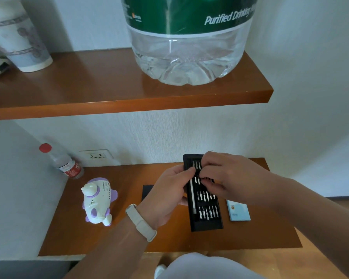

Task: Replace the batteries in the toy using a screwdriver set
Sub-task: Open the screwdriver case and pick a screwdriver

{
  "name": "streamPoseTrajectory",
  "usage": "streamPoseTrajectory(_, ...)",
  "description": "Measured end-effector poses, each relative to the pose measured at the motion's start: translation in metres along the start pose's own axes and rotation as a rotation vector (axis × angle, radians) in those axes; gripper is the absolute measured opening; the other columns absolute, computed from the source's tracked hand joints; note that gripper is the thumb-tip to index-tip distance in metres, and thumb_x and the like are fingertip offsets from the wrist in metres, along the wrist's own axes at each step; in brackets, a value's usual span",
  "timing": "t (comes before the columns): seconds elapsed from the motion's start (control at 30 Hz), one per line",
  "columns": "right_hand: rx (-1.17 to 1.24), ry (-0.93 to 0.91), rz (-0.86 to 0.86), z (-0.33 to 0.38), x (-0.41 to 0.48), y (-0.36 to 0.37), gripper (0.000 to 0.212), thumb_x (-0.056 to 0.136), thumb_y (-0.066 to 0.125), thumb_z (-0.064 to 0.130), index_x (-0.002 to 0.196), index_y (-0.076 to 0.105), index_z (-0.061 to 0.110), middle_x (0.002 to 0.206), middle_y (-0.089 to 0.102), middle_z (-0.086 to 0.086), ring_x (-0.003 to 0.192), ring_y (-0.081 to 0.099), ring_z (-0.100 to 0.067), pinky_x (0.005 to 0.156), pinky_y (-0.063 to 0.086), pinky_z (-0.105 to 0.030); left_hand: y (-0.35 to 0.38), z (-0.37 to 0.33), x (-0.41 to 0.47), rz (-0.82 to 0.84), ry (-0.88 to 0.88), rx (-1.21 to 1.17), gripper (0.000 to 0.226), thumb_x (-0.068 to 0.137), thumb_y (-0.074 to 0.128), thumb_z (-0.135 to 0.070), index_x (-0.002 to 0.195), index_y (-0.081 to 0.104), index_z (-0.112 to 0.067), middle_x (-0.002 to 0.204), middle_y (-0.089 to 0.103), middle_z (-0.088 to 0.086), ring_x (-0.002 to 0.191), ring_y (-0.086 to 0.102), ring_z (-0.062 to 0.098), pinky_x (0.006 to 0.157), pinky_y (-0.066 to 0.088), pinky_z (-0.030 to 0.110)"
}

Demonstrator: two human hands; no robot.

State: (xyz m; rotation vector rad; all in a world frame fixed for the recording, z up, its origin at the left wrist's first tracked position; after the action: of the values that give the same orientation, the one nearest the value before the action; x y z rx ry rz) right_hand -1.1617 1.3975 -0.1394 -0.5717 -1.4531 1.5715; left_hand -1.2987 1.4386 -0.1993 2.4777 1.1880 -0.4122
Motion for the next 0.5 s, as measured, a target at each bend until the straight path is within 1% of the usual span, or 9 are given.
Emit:
streamPoseTrajectory(0.1,-0.034,0.004,0.042,0.0008,0.0017,0.0001,0.027,0.093,0.046,0.029,0.087,0.069,0.016,0.093,0.061,0.000,0.059,0.057,-0.014,0.049,0.051,-0.028,0.0015,0.0011,0.0010,-0.004,-0.004,0.007,0.029,0.106,0.050,-0.028,0.116,0.069,-0.008,0.107,0.075,0.018,0.096,0.073,0.029,0.082,0.062,0.048)
streamPoseTrajectory(0.17,-0.056,-0.012,0.061,0.0020,0.0018,0.0000,0.027,0.093,0.045,0.028,0.085,0.068,0.016,0.091,0.061,0.000,0.055,0.054,-0.013,0.047,0.048,-0.025,0.0028,0.0020,0.0021,-0.004,-0.004,0.017,0.029,0.106,0.050,-0.028,0.116,0.069,-0.009,0.109,0.074,0.019,0.098,0.073,0.032,0.087,0.060,0.053)
streamPoseTrajectory(0.27,-0.079,-0.055,0.072,0.0013,0.0010,-0.0002,0.027,0.093,0.045,0.026,0.084,0.067,0.015,0.090,0.060,0.000,0.056,0.055,-0.013,0.048,0.049,-0.026,0.0030,0.0037,0.0033,0.000,-0.011,0.010,0.028,0.106,0.050,-0.028,0.115,0.069,-0.009,0.104,0.075,0.015,0.094,0.073,0.028,0.086,0.060,0.052)
streamPoseTrajectory(0.37,-0.093,-0.091,0.085,-0.0007,0.0013,0.0018,0.019,0.093,0.052,0.023,0.085,0.067,0.015,0.090,0.060,-0.001,0.058,0.054,-0.013,0.049,0.048,-0.026,0.0018,0.0052,0.0046,-0.013,-0.009,0.007,0.029,0.106,0.049,-0.029,0.115,0.069,-0.009,0.105,0.075,0.017,0.092,0.073,0.027,0.085,0.061,0.052)
streamPoseTrajectory(0.43,-0.082,-0.094,0.074,-0.0025,0.0018,0.0030,0.015,0.092,0.056,0.020,0.084,0.066,0.014,0.089,0.060,-0.002,0.059,0.053,-0.013,0.049,0.047,-0.025,0.0015,0.0049,0.0054,-0.025,-0.003,0.000,0.029,0.106,0.049,-0.029,0.115,0.069,-0.009,0.107,0.074,0.020,0.091,0.073,0.029,0.087,0.059,0.058)
streamPoseTrajectory(0.5,-0.074,-0.084,0.061,-0.0040,0.0020,0.0041,0.012,0.091,0.059,0.019,0.083,0.067,0.014,0.090,0.060,-0.002,0.060,0.054,-0.013,0.051,0.047,-0.024,0.0010,0.0041,0.0065,-0.035,0.001,-0.001,0.030,0.106,0.049,-0.028,0.114,0.068,-0.008,0.105,0.074,0.019,0.089,0.071,0.030,0.089,0.055,0.065)
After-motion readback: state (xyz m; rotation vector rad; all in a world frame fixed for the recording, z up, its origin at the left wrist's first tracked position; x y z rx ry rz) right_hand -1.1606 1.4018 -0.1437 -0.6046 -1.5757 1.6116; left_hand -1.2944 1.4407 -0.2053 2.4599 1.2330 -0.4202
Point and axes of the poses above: each hand's wrist, its own x-axis towards the middle knuckle, its own y-axis out of the palm, z = x × y, the point moved 5 cm from there along x, towards the middle knuckle
